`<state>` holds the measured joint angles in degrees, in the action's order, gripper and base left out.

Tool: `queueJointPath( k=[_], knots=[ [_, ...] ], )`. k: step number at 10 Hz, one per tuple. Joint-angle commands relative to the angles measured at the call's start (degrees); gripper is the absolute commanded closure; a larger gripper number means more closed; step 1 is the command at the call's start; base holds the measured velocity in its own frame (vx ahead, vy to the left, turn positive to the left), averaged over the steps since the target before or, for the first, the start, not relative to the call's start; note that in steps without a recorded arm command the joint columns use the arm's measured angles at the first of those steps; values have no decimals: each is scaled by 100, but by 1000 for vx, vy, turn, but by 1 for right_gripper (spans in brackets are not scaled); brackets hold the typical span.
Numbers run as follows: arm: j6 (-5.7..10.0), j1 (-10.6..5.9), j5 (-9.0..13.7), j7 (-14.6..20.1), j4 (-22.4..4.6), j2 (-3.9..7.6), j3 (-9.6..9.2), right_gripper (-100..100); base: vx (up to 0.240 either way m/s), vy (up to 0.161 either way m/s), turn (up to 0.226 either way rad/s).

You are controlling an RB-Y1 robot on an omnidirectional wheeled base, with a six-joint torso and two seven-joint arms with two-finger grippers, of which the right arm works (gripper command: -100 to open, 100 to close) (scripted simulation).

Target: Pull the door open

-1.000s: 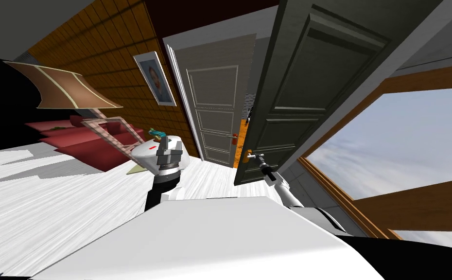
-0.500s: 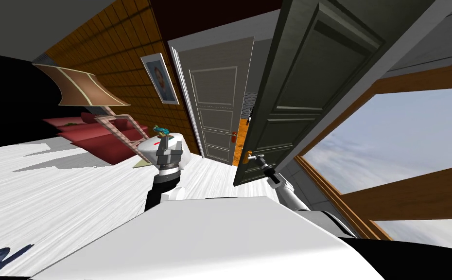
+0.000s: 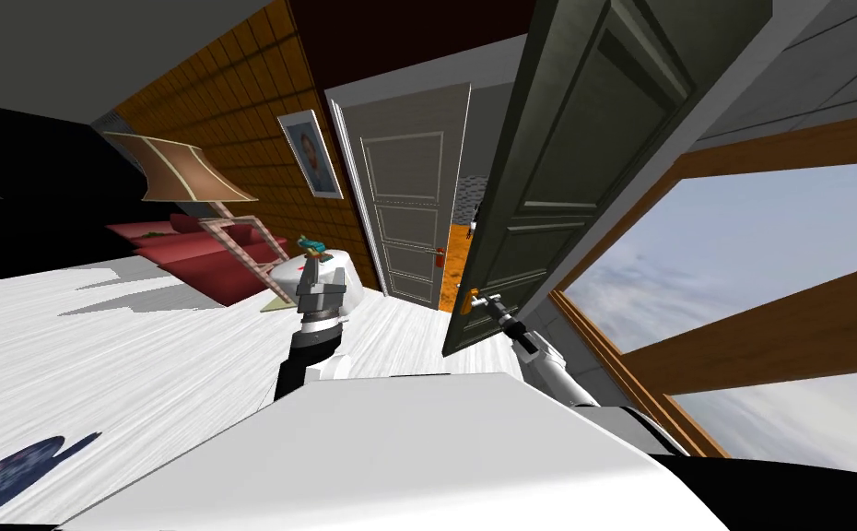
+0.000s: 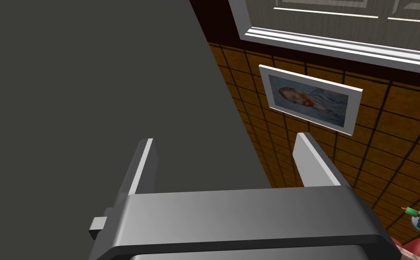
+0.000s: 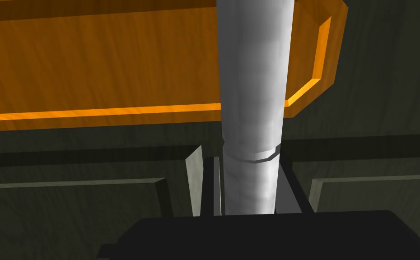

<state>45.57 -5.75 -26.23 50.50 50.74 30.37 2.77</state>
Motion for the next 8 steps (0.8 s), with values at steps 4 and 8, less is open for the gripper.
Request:
queueJointPath(
  k=[4,8],
  knots=[
    [400,82,-102,128,-124,121,19,100,-129,-85,103],
    [752,143,-188,237,-225,231,43,100,-166,-113,99]
  ],
)
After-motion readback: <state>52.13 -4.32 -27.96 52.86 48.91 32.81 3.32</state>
